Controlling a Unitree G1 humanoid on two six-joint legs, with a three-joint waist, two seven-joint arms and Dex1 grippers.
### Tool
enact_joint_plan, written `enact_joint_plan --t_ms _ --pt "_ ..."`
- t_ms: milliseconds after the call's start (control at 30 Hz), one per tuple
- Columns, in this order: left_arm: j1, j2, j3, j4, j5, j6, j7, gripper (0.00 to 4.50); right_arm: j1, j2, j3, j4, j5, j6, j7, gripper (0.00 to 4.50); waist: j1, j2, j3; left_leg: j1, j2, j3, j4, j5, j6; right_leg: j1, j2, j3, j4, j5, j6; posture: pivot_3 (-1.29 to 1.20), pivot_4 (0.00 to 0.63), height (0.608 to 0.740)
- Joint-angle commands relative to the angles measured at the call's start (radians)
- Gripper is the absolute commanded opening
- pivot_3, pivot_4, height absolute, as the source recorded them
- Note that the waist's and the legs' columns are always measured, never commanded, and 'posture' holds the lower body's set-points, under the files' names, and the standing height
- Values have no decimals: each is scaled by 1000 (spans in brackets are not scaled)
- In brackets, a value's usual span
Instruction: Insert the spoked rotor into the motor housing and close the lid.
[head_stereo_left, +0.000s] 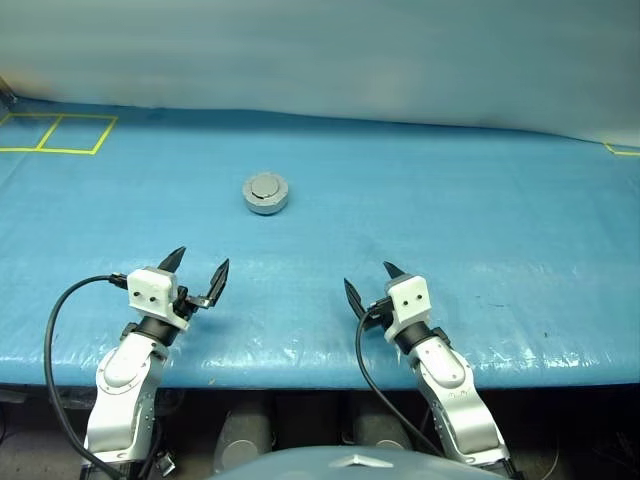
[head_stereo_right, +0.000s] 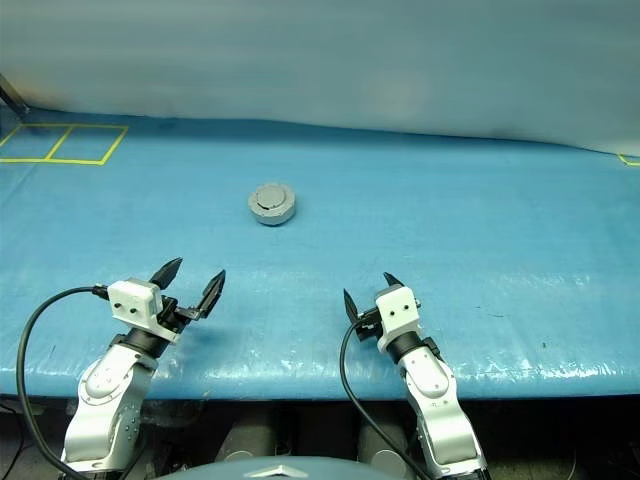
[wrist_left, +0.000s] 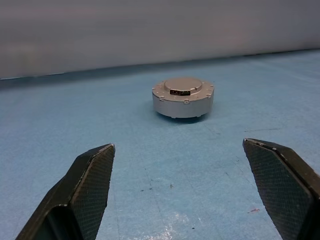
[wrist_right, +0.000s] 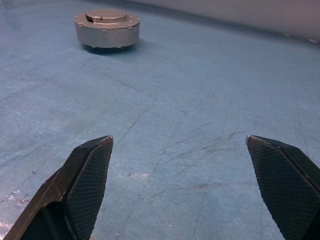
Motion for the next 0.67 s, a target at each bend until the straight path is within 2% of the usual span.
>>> enact_joint_plan --t_ms 33,667 --pt "-8 4 6 -25 -6 -15 -4 4467 -3 3 6 -29 0 -18 1 4500 0 0 0 0 0 0 0 0 0 0 0 0 0 0 0 0 150 740" --pt "-7 10 9 -30 -7 -13 -7 4467 -6 4 9 -26 -1 -21 6 4500 0 0 0 0 0 0 0 0 0 0 0 0 0 0 0 0 150 740"
